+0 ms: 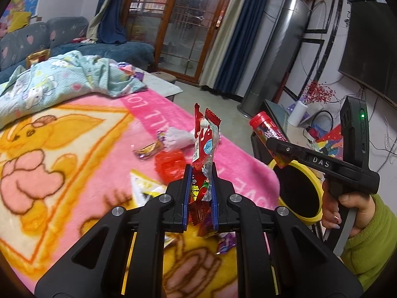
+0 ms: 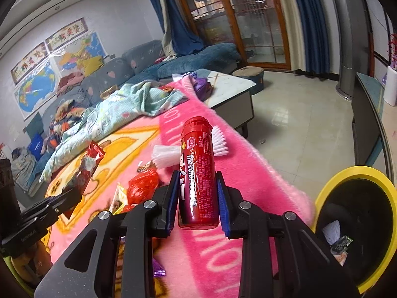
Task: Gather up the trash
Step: 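Carry the red tube and red wrapper over the yellow-rimmed bin with both tools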
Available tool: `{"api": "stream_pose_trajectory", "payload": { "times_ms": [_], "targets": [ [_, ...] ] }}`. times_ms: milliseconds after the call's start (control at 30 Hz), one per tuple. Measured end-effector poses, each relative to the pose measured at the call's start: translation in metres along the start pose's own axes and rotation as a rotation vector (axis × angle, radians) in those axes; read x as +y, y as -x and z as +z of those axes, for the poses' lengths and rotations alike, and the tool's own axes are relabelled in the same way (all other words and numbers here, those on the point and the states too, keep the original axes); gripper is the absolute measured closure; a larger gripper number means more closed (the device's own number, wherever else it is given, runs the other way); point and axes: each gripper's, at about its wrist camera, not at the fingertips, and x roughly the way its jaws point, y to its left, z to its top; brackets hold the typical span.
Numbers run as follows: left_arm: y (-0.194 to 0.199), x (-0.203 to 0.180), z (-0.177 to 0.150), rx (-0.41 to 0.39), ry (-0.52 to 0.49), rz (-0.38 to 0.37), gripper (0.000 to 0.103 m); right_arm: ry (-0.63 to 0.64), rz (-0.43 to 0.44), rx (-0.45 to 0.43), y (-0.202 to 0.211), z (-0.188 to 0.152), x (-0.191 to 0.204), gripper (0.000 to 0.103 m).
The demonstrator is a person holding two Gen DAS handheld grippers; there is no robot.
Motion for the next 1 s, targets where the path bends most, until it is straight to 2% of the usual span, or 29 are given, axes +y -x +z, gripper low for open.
{"api": "stream_pose_trajectory", "payload": {
  "times_ms": [1000],
  "targets": [
    [-0.054, -0.097, 0.006, 0.044, -0.169, -0.154, 0.095, -0.199, -0.165, -0.110, 0.054, 0.002, -0.093, 0.076]
  ]
}}
